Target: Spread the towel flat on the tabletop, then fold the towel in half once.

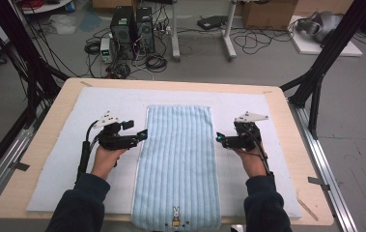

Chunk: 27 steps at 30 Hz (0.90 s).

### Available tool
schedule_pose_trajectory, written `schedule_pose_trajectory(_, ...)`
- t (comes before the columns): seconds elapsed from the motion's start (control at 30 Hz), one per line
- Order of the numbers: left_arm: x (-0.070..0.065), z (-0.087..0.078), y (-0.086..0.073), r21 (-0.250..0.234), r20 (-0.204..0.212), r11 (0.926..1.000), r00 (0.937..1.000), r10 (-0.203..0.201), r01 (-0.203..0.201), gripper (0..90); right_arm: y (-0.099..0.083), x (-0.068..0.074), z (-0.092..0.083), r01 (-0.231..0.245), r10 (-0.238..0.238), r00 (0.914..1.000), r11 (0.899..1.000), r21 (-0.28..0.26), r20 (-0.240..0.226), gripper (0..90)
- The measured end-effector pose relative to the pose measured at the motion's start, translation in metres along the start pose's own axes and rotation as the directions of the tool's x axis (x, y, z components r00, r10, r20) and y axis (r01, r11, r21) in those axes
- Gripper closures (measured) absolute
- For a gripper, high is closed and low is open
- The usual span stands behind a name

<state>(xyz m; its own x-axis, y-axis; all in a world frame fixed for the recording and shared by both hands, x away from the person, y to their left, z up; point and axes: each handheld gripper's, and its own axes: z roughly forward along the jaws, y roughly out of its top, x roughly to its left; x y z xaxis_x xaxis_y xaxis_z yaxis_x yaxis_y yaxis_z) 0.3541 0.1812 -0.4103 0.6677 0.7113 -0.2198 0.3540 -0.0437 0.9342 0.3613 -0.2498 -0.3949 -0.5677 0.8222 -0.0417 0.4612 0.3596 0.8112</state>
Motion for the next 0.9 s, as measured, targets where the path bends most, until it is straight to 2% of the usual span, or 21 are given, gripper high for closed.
schedule_pose_trajectory(0.03, -0.002, -0.003, -0.001, -0.009, -0.005, 0.9988, 0.9989, 0.047, -0.047, 21.6, -0.003, 0.001, -0.004, 0.017, -0.017, 0.9999, 1.000, -0.005, 0.000, 12.9)
schedule_pose_trajectory(0.1, -0.005, -0.007, -0.003, -0.012, -0.015, 0.9971, 0.9971, 0.075, -0.075, 22.3, -0.011, 0.003, -0.013, 0.036, -0.037, 0.9989, 0.999, -0.019, -0.031, 12.2)
schedule_pose_trajectory(0.23, -0.007, -0.017, -0.006, -0.002, -0.027, 0.9990, 0.9986, 0.045, -0.045, 21.5, -0.018, 0.005, -0.020, 0.018, -0.021, 0.9984, 0.998, -0.055, -0.053, 12.2)
schedule_pose_trajectory(0.33, -0.008, -0.024, -0.008, -0.033, -0.031, 0.9992, 0.9993, 0.022, -0.023, 19.9, -0.018, 0.005, -0.021, 0.000, -0.002, 0.9988, 0.999, -0.039, -0.050, 12.2)
schedule_pose_trajectory(0.5, -0.005, -0.030, -0.011, -0.043, -0.048, 0.9990, 0.9987, -0.014, 0.012, 20.0, -0.016, 0.007, -0.022, -0.013, 0.010, 0.9983, 0.999, -0.047, -0.057, 12.2)
schedule_pose_trajectory(0.67, -0.005, -0.030, -0.010, -0.047, -0.048, 0.9988, 0.9988, -0.014, 0.012, 20.4, -0.013, 0.009, -0.021, -0.009, 0.006, 0.9961, 0.999, -0.041, -0.088, 12.2)
schedule_pose_trajectory(0.9, -0.005, -0.028, -0.007, -0.043, -0.045, 0.9990, 0.9989, -0.011, 0.009, 20.3, -0.012, 0.008, -0.019, -0.035, 0.031, 0.9947, 0.999, -0.039, -0.098, 12.0)
